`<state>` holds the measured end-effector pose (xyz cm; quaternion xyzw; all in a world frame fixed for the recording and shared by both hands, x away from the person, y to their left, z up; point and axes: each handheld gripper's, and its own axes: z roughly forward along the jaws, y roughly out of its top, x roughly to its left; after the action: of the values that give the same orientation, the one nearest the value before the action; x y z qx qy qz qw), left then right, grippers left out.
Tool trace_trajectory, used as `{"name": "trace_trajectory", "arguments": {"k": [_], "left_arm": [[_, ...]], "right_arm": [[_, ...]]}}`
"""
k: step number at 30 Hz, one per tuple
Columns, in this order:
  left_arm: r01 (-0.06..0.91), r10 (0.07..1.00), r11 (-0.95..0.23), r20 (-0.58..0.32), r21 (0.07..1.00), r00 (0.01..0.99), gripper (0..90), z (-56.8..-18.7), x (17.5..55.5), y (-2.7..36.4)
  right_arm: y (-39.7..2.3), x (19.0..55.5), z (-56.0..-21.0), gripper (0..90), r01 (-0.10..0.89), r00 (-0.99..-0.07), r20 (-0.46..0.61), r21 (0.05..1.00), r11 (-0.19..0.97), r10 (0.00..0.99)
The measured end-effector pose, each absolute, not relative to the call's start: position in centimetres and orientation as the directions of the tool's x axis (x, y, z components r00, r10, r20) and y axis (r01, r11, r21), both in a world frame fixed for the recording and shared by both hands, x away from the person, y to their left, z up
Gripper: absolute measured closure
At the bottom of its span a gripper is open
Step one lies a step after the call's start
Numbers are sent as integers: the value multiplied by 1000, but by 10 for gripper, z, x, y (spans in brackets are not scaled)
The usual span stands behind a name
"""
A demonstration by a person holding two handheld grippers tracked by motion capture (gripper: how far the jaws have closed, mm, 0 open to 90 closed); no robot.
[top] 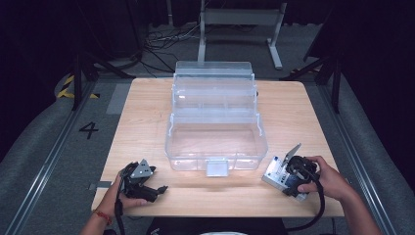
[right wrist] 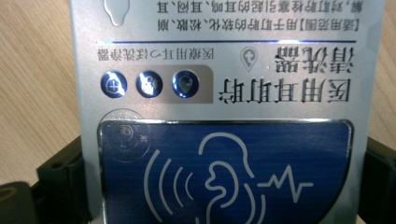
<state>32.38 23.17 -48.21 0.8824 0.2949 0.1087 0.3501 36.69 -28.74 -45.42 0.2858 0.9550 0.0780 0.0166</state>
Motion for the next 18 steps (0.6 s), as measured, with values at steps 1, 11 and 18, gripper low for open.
{"name": "trace_trajectory", "arguments": {"k": [1,11,18], "left_arm": [[445,597,-581,-14,681,802,152,-482,324,232],[440,596,-582,-10,684,803,152,-482,325,231],[433,591,-584,-6,686,807,151,-482,326,231]], "right_arm": [[-290,367,-454,46,545,-834,10,165,822,551],[-302,361,-438,47,539,-831,-5,238,808,556],[-304,355,-408,47,501,-842,-31,325,802,539]]}}
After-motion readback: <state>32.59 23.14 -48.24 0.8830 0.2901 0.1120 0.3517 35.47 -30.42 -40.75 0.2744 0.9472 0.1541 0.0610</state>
